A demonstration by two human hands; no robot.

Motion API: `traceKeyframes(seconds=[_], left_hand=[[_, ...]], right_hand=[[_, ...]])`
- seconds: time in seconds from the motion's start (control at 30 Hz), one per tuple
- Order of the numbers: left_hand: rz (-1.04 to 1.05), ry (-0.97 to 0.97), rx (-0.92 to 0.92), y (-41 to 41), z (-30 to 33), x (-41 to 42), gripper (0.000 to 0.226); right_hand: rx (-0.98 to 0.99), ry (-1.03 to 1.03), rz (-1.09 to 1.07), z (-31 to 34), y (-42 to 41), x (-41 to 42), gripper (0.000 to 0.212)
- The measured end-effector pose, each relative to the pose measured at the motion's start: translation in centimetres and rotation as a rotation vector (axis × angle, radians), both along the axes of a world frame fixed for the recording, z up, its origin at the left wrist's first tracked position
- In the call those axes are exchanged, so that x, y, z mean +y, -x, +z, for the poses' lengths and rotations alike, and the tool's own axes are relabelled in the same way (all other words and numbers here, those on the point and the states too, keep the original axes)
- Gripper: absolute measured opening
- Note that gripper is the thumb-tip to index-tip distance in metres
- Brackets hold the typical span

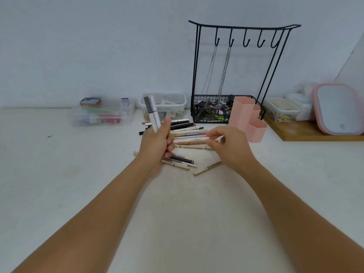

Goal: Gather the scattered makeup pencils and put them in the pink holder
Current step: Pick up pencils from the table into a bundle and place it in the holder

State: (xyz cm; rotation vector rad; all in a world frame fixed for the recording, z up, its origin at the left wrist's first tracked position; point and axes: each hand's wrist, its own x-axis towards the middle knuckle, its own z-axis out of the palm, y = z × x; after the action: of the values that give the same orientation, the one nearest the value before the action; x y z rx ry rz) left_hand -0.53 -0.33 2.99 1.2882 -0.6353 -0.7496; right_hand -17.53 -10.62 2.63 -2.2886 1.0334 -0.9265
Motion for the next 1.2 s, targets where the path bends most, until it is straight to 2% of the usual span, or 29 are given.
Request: traceKeyframes(seconds=[0.07, 0.17, 0.33, 0.5, 0.7, 0.8, 0.9, 1.07, 1.13, 1.2], left_hand=[[0.027, -0.008, 0.026, -0.6, 0.1, 0.3, 0.045], [0.062, -0.03, 0.039, -0.8, 0.3, 0.4, 0.041], [0.094, -0.052, 0.052, -1.0, 0.2, 0.2, 0.043], [0.098, -0.065, 0.059, -1.0, -0.1, 0.0, 0.03], [0.101, -0.043, 0.009, -0.8, -0.3, -0.1, 0.044], [0.069, 0.0, 0.009, -0.2, -0.3, 0.0, 0.045], [0.016, 0.068, 0.04, 0.7, -0.1, 0.1, 0.043], [-0.071, 0.105, -0.008, 2.4, -0.4, 0.2, 0.041], [-0.038, 0.095, -0.044, 2.7, -0.7, -0.1, 0.033], [0.032, 0.057, -0.091, 2.8, -0.9, -0.4, 0.021]], right_hand=[[0.142, 0.021, -0.04, -0.7, 1.0, -1.3, 0.015], [0.231, 0.012, -0.034, -1.3, 1.2, -1.6, 0.019], [0.259, 0.031, -0.02, -1.2, 0.5, -1.2, 0.012], [0.274, 0.024, -0.025, -1.2, 0.4, -1.3, 0.01], [0.08, -0.072, 0.021, -0.2, 0.5, -1.0, 0.008], [-0.157, -0.287, 0.126, 0.9, 0.2, 0.6, 0.006], [-0.281, -0.457, 0.213, 1.2, -0.9, 2.8, 0.003], [-0.394, -0.463, 0.28, 0.5, -2.7, 4.9, 0.008], [-0.422, -0.428, 0.289, 0.0, -3.2, 5.2, 0.013], [-0.418, -0.378, 0.282, -0.4, -3.6, 5.3, 0.009]])
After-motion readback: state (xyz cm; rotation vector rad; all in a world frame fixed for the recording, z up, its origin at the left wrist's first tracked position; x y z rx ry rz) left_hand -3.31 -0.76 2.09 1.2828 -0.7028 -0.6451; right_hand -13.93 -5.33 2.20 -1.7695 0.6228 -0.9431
